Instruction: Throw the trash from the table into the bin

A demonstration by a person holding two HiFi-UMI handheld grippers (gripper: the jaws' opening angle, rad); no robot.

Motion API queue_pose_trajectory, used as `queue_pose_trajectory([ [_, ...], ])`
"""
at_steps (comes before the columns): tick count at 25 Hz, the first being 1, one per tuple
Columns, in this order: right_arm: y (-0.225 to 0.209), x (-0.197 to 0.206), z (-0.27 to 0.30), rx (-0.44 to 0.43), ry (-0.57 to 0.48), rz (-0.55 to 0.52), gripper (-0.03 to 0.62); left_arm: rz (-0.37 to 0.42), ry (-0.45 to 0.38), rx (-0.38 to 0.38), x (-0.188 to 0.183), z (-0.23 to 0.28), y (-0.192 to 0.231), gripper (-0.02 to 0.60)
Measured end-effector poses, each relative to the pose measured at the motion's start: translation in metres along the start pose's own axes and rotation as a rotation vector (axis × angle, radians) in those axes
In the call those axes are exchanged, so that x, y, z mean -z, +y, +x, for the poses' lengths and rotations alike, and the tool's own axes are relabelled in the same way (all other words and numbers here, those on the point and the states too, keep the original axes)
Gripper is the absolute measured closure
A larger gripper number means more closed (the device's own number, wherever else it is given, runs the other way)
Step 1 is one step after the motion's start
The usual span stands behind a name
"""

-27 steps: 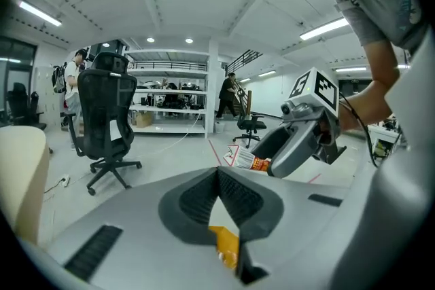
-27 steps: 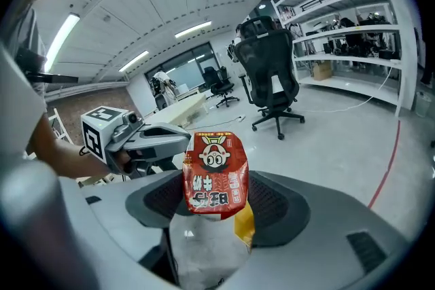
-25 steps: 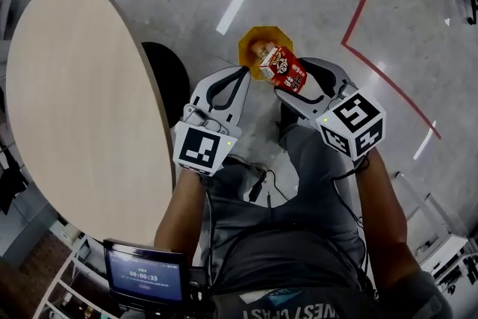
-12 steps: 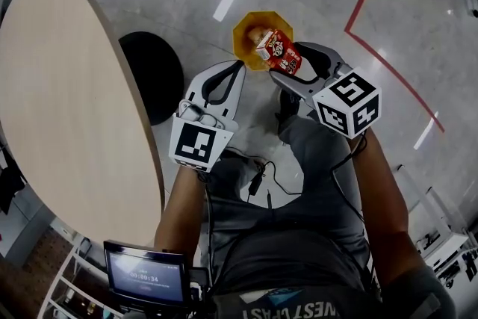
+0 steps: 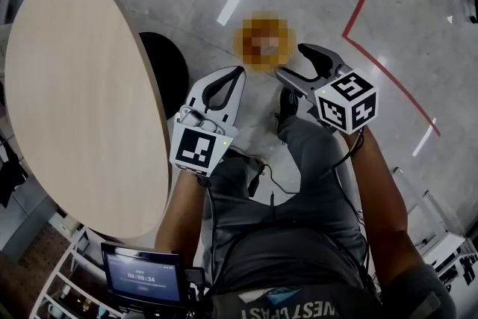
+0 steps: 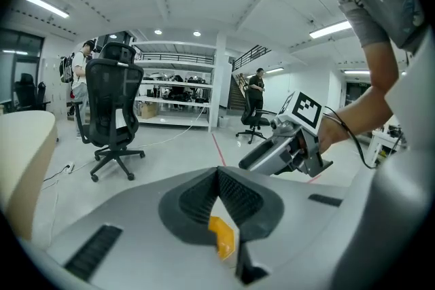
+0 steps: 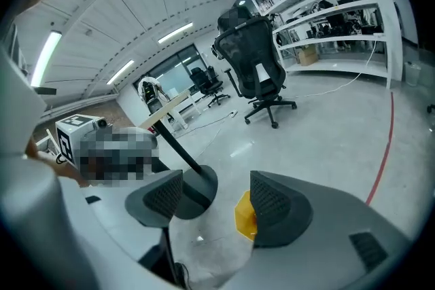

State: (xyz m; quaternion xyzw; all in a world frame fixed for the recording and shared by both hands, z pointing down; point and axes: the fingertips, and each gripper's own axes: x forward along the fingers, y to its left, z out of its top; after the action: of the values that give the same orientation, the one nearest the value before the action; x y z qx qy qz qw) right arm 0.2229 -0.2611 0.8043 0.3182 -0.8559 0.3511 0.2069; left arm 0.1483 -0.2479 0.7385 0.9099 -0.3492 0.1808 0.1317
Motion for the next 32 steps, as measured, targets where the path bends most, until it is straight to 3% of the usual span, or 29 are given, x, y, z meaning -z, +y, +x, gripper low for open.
queue_pose_trajectory([
  [9, 0.059, -0.053, -0.076, 0.015, -0.027, -0.003, 0.289, 0.108, -0.045, 0.044, -0.095, -0.057, -0.036, 0.540],
  [10, 0.069, -0.059, -0.086, 0.019, -0.027, -0.010, 0.315, 0.120, -0.050, 0.049, -0.106, -0.066, -0.041, 0.540],
  [13, 0.104, -0.085, -0.124, 0.042, -0.057, -0.028, 0.503, 0.153, -0.082, 0.057, -0.150, -0.100, -0.058, 0.540],
  [15, 0.124, -0.101, -0.147, 0.056, -0.086, -0.035, 0.576, 0.193, -0.093, 0.062, -0.175, -0.122, -0.069, 0.540],
  [21, 0.155, -0.129, -0.176, 0.075, -0.144, -0.083, 0.583, 0.283, -0.101, 0.050, -0.203, -0.164, -0.079, 0.540],
  [22, 0.169, -0.138, -0.185, 0.073, -0.155, -0.094, 0.583, 0.268, -0.119, 0.037, -0.214, -0.181, -0.081, 0.540],
  [26, 0.222, -0.170, -0.211, 0.047, -0.202, -0.155, 0.583, 0.088, -0.232, -0.069, -0.249, -0.245, -0.080, 0.540],
  [32, 0.292, -0.205, -0.225, -0.015, -0.258, -0.287, 0.583, 0.121, -0.270, -0.165, -0.264, -0.319, -0.073, 0.540],
])
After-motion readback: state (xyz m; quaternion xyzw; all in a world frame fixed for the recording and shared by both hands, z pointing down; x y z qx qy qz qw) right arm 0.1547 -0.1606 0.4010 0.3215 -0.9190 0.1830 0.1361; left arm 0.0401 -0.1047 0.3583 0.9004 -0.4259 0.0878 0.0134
